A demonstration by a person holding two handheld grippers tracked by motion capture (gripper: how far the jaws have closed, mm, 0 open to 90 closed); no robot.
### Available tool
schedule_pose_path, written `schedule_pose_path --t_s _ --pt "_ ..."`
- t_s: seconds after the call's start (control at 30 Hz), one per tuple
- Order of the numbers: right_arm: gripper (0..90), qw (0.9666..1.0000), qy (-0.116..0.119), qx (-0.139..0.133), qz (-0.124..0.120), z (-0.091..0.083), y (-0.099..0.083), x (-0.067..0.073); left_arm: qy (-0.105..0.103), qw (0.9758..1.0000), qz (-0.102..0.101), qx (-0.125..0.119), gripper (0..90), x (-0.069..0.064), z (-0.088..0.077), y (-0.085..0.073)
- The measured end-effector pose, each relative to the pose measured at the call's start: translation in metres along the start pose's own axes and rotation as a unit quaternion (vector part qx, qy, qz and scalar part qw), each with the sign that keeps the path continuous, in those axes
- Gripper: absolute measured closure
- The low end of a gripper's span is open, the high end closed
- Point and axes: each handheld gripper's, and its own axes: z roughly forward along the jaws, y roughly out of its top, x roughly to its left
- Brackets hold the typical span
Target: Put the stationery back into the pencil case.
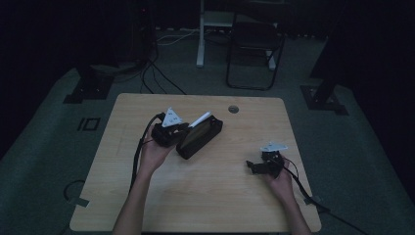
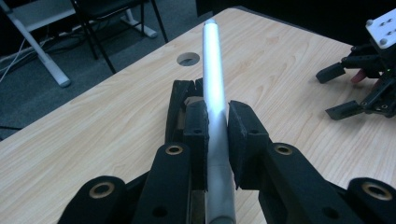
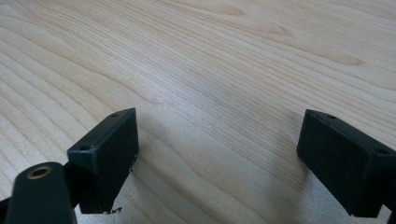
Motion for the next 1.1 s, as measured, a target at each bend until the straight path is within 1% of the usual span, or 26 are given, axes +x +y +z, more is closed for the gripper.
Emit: schedule_pose_path --t_s 0.23,0.67,1.1 --pt "12.8 1.0000 0.000 0.000 0.000 0.000 0.000 0.000 0.002 1.0000 -0.004 -0.001 78.7 0.002 0.009 0.000" --pt "12.8 1.0000 0.000 0.000 -0.001 0.000 0.000 0.000 0.007 0.9999 -0.008 0.006 78.8 0.009 0.028 0.001" --pt "12.8 1.0000 0.004 0.000 -0.003 0.001 0.001 0.000 0.009 0.9996 -0.023 0.013 78.7 0.015 0.041 -0.004"
